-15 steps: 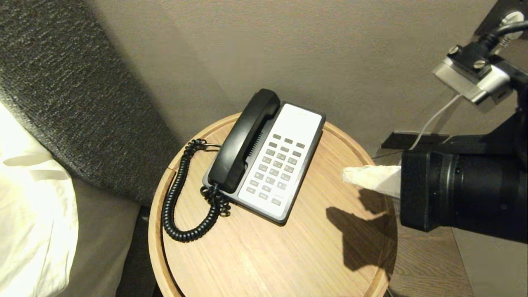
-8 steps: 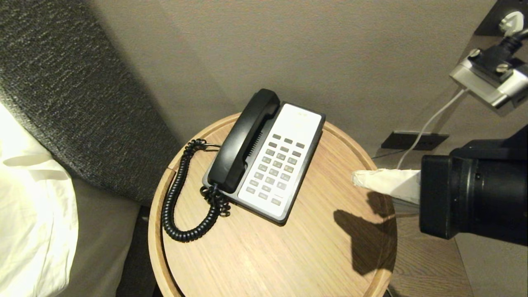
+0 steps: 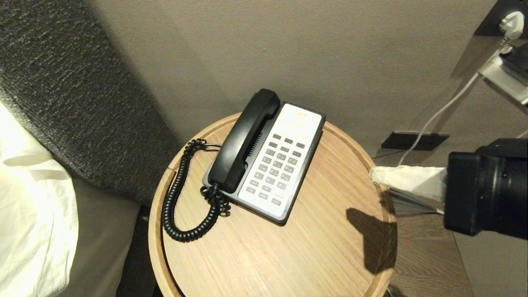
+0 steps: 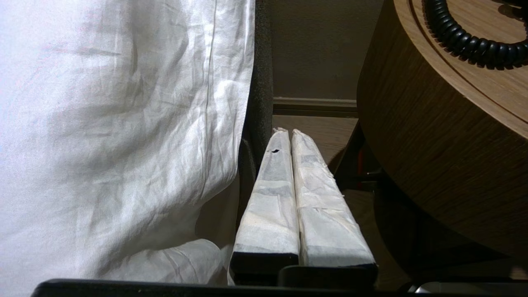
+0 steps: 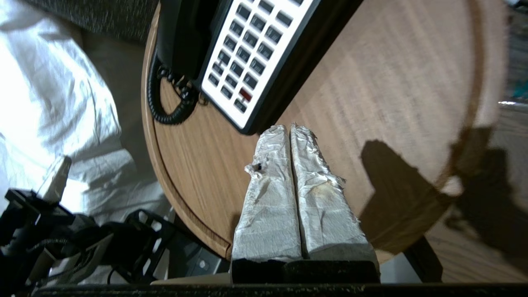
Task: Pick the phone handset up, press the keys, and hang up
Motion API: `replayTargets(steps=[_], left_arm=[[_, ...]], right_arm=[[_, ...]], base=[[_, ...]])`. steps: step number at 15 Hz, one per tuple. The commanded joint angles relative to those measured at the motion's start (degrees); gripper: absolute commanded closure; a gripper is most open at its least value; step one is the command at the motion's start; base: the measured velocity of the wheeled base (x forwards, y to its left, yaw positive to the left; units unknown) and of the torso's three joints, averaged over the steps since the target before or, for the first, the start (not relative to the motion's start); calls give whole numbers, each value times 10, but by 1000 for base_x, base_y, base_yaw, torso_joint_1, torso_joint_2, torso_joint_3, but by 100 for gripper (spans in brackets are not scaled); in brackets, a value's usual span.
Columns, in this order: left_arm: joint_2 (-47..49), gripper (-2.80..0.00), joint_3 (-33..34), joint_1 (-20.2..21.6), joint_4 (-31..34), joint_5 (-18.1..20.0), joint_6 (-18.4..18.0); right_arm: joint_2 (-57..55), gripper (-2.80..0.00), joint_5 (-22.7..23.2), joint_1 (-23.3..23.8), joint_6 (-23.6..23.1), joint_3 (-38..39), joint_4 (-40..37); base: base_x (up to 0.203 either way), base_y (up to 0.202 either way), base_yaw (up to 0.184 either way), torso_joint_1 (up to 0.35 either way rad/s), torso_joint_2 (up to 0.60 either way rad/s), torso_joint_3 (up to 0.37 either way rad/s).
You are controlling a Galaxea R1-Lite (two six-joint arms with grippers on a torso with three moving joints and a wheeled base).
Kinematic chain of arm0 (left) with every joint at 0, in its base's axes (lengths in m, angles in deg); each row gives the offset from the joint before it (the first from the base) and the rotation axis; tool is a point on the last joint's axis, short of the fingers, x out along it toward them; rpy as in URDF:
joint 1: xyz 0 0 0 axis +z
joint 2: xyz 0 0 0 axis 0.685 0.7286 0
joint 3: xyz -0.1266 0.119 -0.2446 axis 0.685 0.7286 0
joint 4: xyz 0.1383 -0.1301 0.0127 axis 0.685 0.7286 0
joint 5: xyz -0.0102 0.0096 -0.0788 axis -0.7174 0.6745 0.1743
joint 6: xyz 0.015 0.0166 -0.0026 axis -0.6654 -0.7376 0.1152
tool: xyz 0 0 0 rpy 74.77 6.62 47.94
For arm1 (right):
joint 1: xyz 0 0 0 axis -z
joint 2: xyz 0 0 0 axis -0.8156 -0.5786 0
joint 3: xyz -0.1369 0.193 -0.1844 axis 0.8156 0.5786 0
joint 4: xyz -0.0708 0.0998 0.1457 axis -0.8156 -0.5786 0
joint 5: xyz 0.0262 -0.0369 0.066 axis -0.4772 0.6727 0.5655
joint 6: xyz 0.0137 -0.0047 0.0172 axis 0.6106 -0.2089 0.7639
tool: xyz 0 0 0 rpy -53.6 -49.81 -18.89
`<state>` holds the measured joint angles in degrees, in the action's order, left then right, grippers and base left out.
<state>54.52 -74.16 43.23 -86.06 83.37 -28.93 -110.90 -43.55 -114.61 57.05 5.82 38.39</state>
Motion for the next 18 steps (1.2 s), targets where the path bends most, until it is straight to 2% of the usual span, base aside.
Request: replayTargets(steps=[1, 2, 3, 5, 7, 8, 9, 12, 15, 16, 17, 18], left_arm=[[1, 0, 23, 0, -1, 0, 0], [1, 0, 23, 0, 0, 0, 0], [1, 0, 23, 0, -1, 0, 0], [1, 0, 23, 0, -1, 0, 0], [1, 0, 23, 0, -1, 0, 0], [1, 0, 23, 0, -1, 0, 0], [1, 0, 23, 0, -1, 0, 0], [1, 0, 23, 0, -1, 0, 0], [1, 0, 23, 0, -1, 0, 0], [1, 0, 23, 0, -1, 0, 1], [1, 0, 23, 0, -1, 0, 1], [1, 0, 23, 0, -1, 0, 0]], right_arm=[[39, 0, -4, 16, 2, 15, -2], [52, 0, -3, 44, 2, 23, -2], [70, 0, 0, 92, -1, 31, -3], [118, 0, 18, 221, -11, 56, -6], [195, 0, 92, 400, -41, 120, -5], [258, 0, 139, 473, -60, 172, -2], [329, 0, 179, 521, -79, 229, 5], [538, 0, 253, 583, -164, 397, 26], [672, 0, 291, 602, -245, 517, 39], [690, 0, 284, 605, -259, 559, 48], [697, 0, 251, 606, -267, 594, 81], [705, 0, 232, 607, -281, 616, 142]], base=[[0, 0, 0, 0, 0, 0], [0, 0, 0, 0, 0, 0], [0, 0, 0, 0, 0, 0], [0, 0, 0, 0, 0, 0], [0, 0, 0, 0, 0, 0], [0, 0, 0, 0, 0, 0], [0, 0, 0, 0, 0, 0], [0, 0, 0, 0, 0, 0], [0, 0, 0, 0, 0, 0], [0, 0, 0, 0, 0, 0], [0, 0, 0, 0, 0, 0], [0, 0, 0, 0, 0, 0]])
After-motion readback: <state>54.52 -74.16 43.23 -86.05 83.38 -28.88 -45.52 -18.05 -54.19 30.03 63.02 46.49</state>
